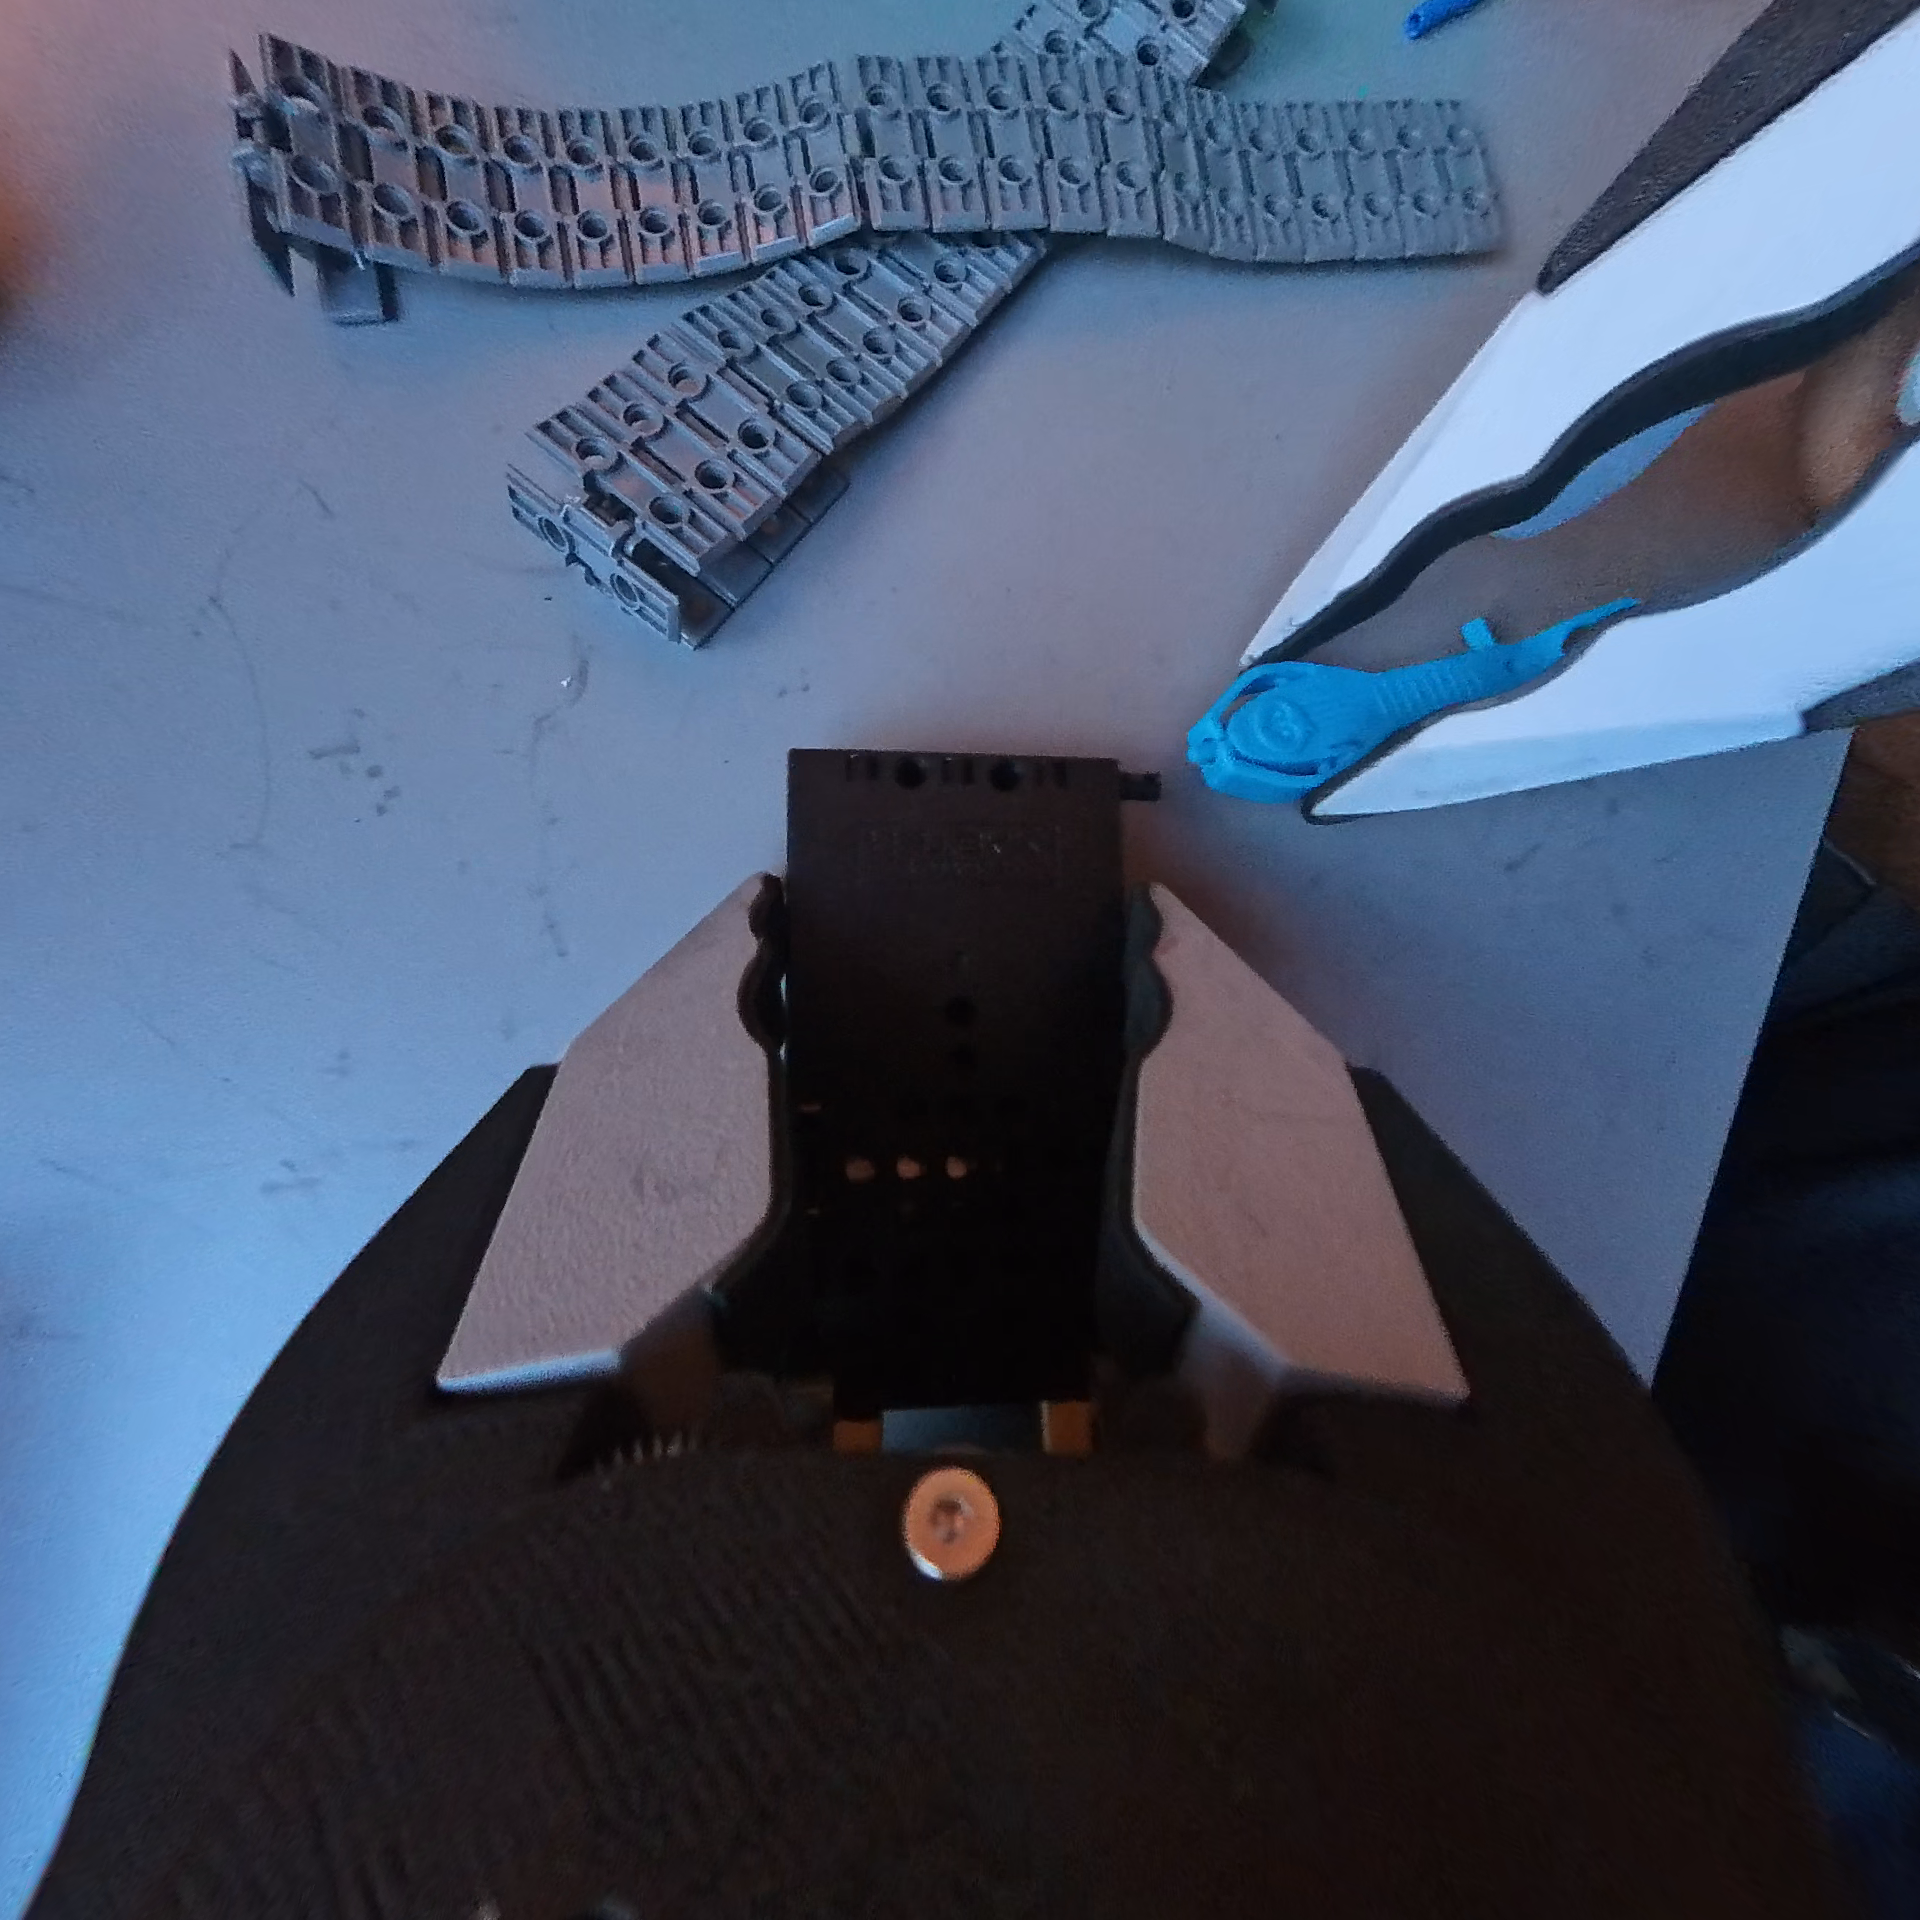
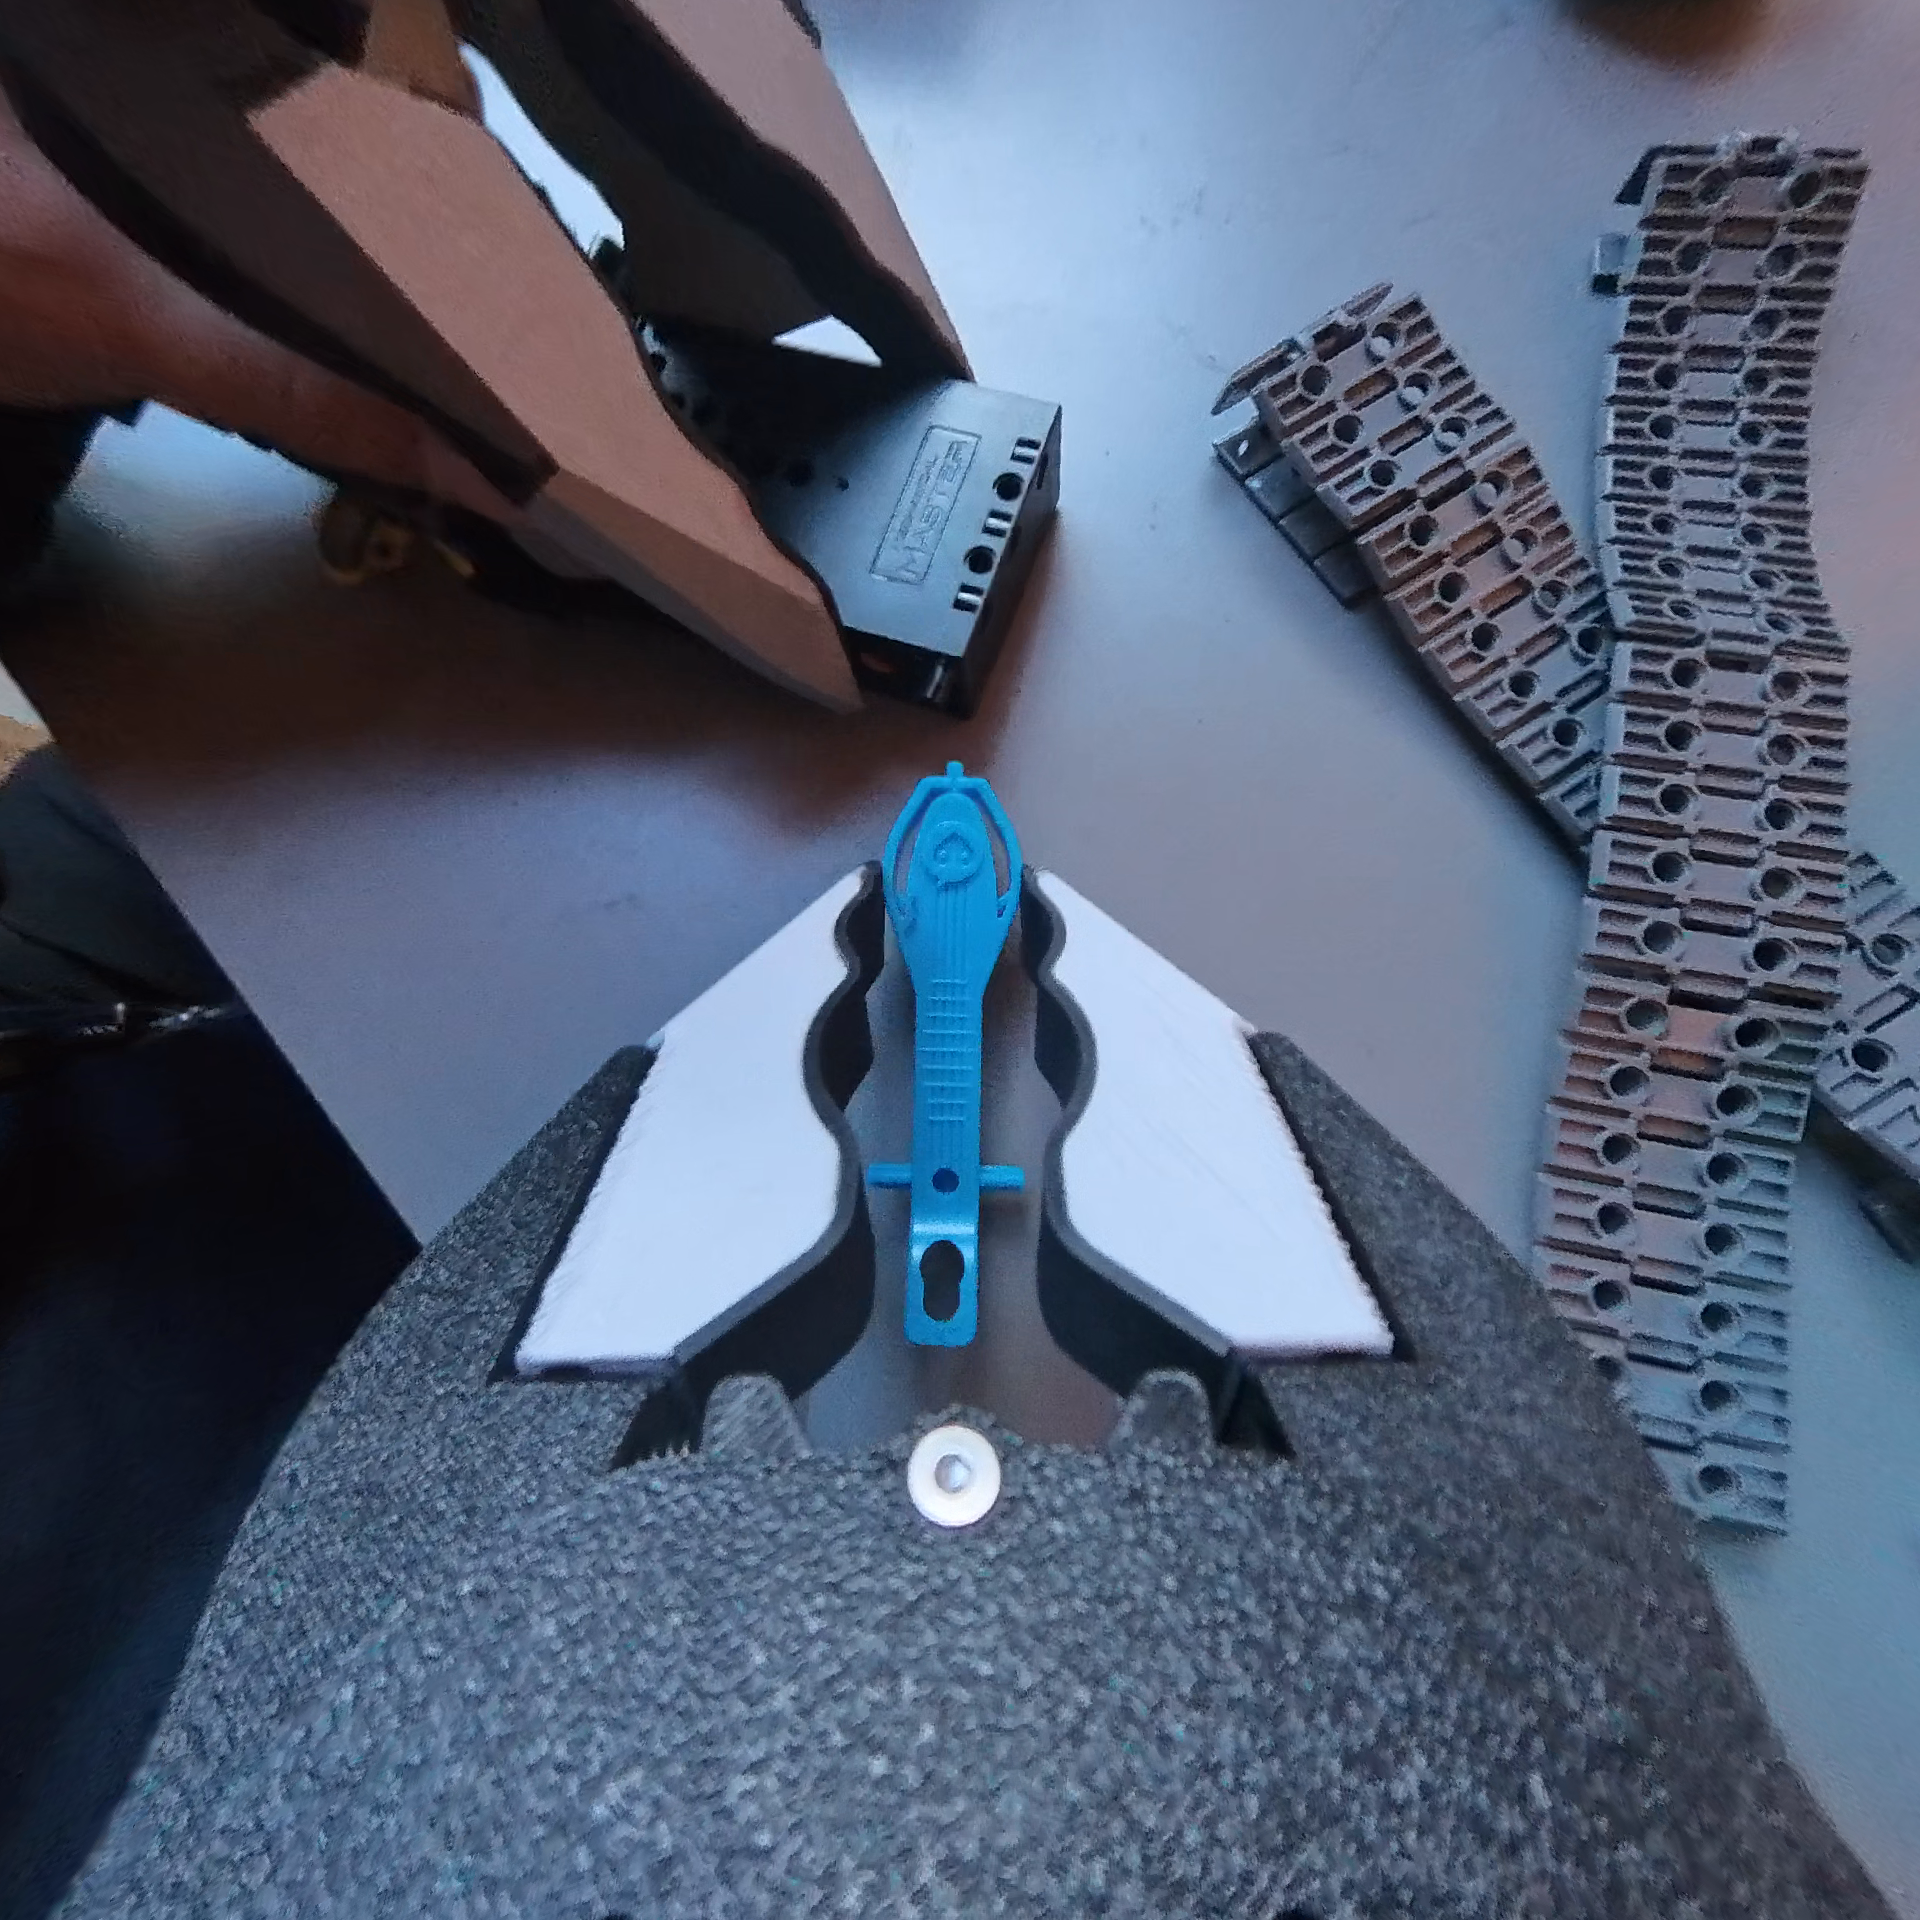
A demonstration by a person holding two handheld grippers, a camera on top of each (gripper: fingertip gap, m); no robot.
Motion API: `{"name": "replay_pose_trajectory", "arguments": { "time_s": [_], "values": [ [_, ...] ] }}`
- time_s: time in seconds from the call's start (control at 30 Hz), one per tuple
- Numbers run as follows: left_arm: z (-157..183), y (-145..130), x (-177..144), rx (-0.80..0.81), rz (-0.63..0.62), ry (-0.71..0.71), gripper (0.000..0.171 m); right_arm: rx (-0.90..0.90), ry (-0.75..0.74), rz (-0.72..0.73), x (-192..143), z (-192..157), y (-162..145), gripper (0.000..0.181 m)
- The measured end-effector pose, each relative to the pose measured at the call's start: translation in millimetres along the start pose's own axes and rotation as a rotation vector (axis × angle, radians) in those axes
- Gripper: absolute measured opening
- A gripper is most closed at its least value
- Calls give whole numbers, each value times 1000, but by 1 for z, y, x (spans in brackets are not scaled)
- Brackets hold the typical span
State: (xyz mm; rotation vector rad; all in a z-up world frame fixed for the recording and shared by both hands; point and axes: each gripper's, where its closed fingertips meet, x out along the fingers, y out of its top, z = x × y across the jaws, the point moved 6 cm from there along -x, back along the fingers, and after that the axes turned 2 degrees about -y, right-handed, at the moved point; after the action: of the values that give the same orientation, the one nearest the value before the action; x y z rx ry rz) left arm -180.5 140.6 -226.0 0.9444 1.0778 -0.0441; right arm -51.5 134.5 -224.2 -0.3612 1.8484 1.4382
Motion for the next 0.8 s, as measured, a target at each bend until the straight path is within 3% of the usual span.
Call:
{"name": "replay_pose_trajectory", "arguments": {
  "time_s": [0.8],
  "values": [
    [2,1,2,-23,11,35,64,126,3,8,7,-6,7,22]
  ]
}}
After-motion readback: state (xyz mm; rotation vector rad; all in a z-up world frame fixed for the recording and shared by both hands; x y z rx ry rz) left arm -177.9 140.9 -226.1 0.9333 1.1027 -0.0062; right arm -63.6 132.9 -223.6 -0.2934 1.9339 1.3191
